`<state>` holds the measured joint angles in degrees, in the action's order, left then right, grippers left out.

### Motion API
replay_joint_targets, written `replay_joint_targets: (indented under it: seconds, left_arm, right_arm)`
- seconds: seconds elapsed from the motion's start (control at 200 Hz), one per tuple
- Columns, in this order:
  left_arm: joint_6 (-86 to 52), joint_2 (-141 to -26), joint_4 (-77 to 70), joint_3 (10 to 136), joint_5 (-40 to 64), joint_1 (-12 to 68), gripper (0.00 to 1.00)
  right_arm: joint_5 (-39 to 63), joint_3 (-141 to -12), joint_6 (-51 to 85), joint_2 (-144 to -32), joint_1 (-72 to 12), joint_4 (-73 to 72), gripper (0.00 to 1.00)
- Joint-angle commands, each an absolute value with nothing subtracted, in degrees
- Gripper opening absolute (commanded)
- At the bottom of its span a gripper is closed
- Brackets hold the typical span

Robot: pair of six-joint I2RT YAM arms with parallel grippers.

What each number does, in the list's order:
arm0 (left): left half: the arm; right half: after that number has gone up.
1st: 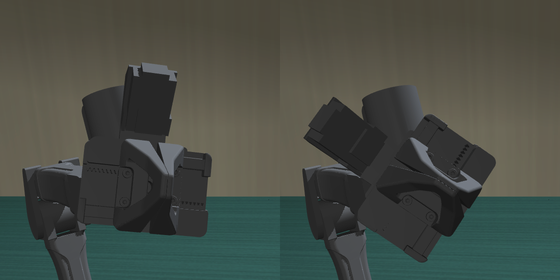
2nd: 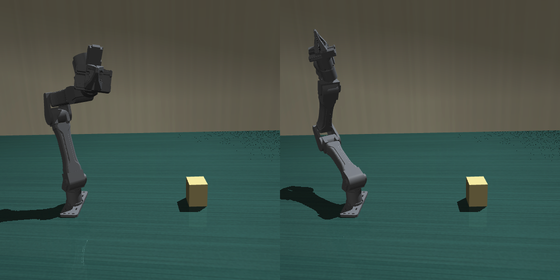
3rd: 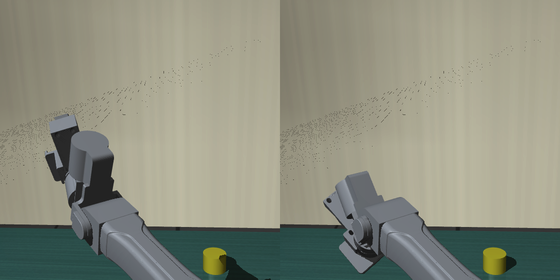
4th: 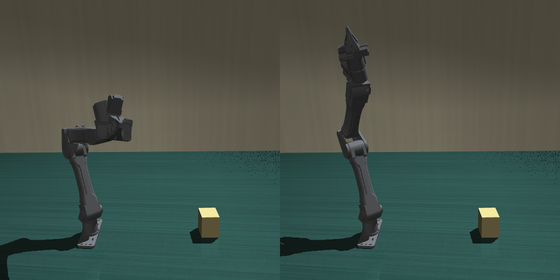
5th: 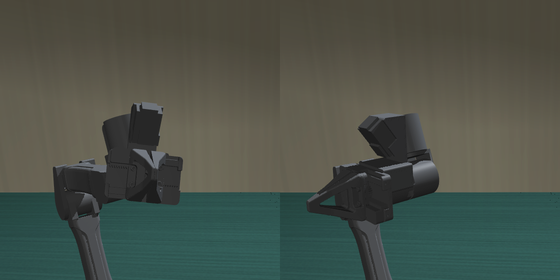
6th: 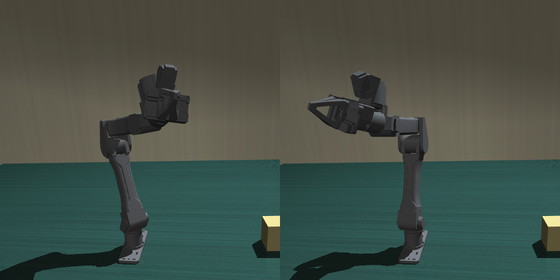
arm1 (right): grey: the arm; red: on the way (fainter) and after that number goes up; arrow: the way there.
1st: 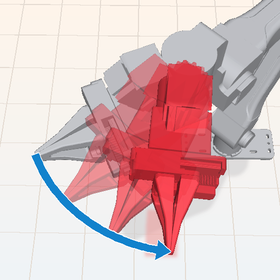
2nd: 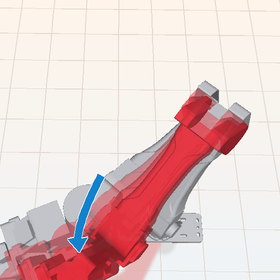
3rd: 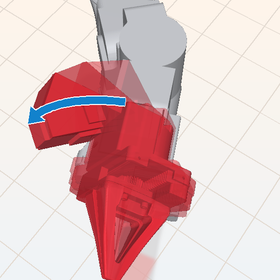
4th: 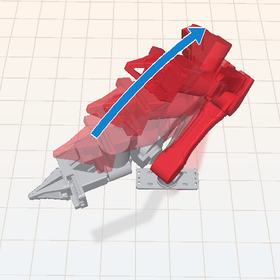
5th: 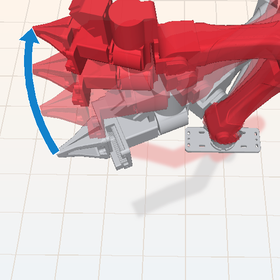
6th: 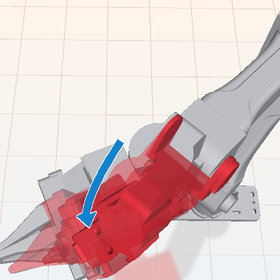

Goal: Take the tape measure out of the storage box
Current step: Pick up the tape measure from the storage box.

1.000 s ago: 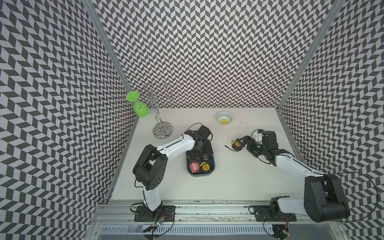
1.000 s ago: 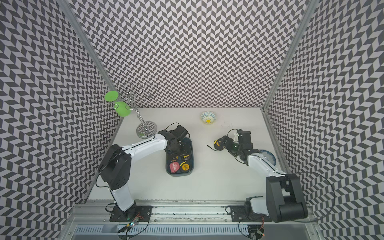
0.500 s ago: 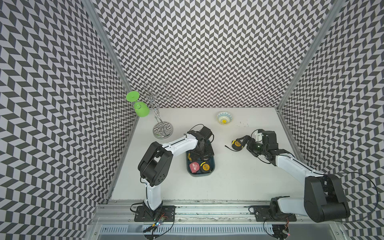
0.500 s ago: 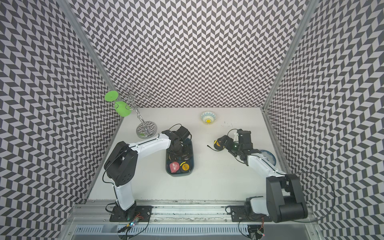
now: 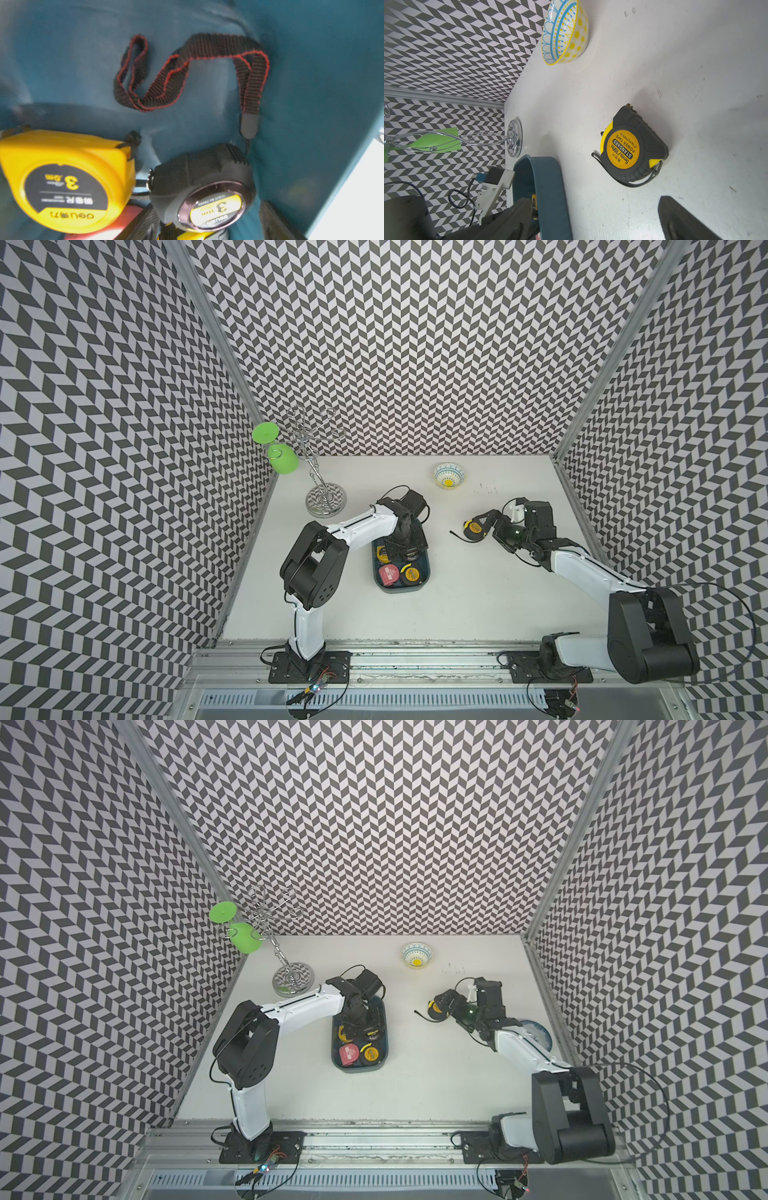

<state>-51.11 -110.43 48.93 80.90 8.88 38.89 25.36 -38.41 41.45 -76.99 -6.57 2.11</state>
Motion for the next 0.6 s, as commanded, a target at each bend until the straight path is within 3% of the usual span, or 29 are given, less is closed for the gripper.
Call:
replay_joint_targets:
  seconds: [0.0,0.396,0.596]
  left_arm:
    - [-51.29,-111.52,48.76,82.72,8.75,38.90,0.79]
    - [-51.96,-113.24,47.66,82.68,5.52,39.26,0.78]
    - [-51.53,-114.92,47.41,82.97,5.13,39.29,0.70]
  right_arm:
    - [25.68,-39.07,41.39,-77.27,-6.42,-0.63,1.00]
    - [26.44,-38.29,41.55,-77.08,-6.44,-1.97,1.00]
    - [26.74,-37.75,41.98,-76.81,-6.43,-2.46,1.00]
